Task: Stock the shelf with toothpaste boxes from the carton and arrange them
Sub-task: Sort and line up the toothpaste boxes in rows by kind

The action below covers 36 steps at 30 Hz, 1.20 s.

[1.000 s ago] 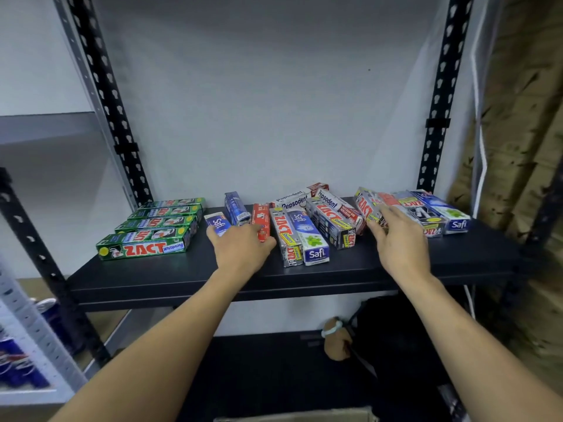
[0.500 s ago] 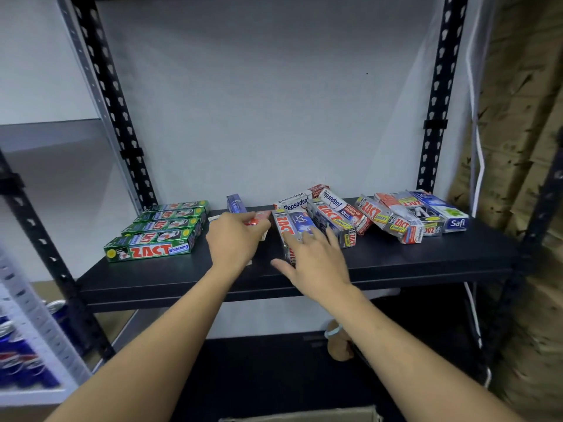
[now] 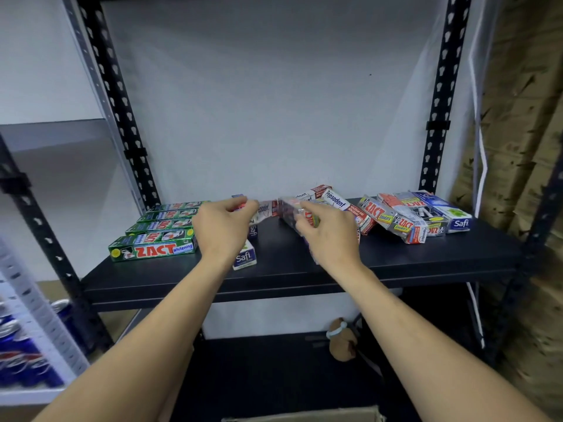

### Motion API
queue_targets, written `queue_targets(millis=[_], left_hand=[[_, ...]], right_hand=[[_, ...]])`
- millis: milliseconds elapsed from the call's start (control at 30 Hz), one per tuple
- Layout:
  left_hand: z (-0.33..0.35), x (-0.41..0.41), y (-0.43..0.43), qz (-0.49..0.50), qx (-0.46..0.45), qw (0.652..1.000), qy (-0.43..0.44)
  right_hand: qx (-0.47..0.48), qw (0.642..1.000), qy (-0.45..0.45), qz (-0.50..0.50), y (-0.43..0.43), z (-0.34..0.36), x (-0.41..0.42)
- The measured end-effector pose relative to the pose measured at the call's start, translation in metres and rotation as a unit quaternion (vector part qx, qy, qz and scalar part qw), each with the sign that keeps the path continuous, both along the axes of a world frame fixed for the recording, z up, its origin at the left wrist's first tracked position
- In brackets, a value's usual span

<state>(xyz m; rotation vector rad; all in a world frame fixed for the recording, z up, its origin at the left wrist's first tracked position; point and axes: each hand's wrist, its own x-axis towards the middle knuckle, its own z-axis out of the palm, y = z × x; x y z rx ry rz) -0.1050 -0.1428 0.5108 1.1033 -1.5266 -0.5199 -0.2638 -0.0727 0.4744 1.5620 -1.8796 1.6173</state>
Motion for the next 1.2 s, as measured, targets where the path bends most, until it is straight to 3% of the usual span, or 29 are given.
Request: queue_targets(millis=[233,400,600,700,967,1200], left_hand=[[-0.001,-0.037,0.014,-0.045,-0.001,0.997,0.062],[-0.019,-0.087,0.028,-0.111,-0.004,0.992,0.058],[-0.04,-0.14,0.039,-0.21,-0.026,0.973,-0.095],[-0.04,-0.15,0.04,-0.239,-0.036,0.958,-0.152],[-0.038,-0.129,0.03,-0.235,-0.104,0.945,-0.203],[-0.032,-0.063,-0.005,-0.136,-0.144,0.95,-0.242]], right_hand=[[-0.08,0.996,0.02,-0.022,0.019,0.017,-0.043],[-0.005,0.994,0.071,-0.081,0.03,0.006,-0.093],[0.162,0.978,0.085,-0.095,0.043,-0.017,-0.126],[0.172,0.979,0.066,-0.09,0.046,-0.023,-0.129],[0.087,0.988,0.078,-0.1,0.043,-0.02,-0.123],[0.07,0.977,0.171,-0.103,0.022,-0.008,-0.077]])
